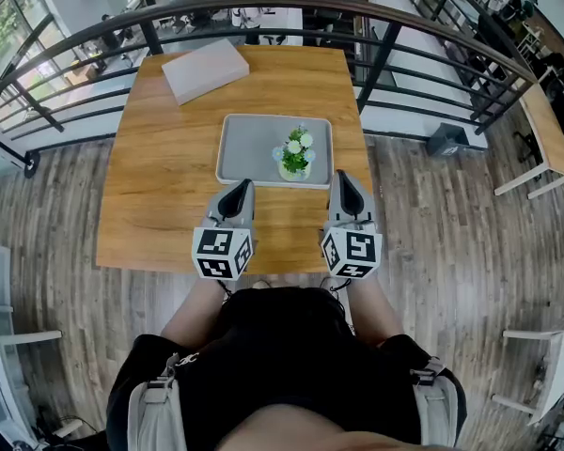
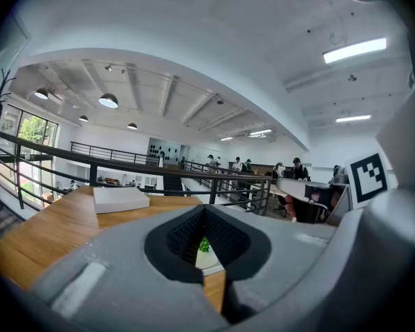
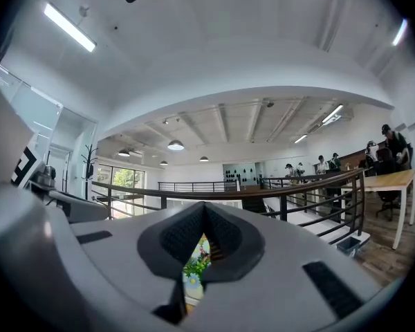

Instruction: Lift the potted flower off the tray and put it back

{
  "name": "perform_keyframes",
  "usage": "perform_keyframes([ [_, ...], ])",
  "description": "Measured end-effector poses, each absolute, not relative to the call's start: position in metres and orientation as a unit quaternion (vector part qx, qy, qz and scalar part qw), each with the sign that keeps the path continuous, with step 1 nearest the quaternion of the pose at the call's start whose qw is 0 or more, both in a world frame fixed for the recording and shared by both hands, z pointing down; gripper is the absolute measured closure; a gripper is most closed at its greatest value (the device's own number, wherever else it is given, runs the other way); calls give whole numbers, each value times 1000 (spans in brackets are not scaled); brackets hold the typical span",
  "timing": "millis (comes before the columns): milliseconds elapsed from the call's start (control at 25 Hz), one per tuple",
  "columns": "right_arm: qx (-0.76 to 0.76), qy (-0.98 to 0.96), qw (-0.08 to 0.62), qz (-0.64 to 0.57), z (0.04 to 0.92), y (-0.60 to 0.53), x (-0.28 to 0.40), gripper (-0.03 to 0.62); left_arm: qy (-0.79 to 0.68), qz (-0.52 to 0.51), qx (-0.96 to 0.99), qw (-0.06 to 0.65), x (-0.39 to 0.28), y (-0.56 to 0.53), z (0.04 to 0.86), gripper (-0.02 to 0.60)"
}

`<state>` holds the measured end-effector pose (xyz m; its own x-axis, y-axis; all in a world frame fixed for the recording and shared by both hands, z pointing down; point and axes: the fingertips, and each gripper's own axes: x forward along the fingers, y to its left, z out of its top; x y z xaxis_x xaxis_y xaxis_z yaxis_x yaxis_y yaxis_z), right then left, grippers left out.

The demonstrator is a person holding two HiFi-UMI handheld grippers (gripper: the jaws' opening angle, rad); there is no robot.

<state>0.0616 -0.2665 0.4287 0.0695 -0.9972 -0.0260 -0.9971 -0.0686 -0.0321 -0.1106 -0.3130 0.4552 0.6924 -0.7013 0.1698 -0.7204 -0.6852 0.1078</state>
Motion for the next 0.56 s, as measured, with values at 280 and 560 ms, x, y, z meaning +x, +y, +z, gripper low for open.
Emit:
perform_keyframes([
  [280, -724, 690, 20, 2, 428, -267, 57, 599, -394, 56, 914, 84, -113, -309, 455, 569],
  [560, -726, 687, 22, 7, 426, -274, 57, 599, -393, 56, 914, 84, -112, -314, 454, 569],
])
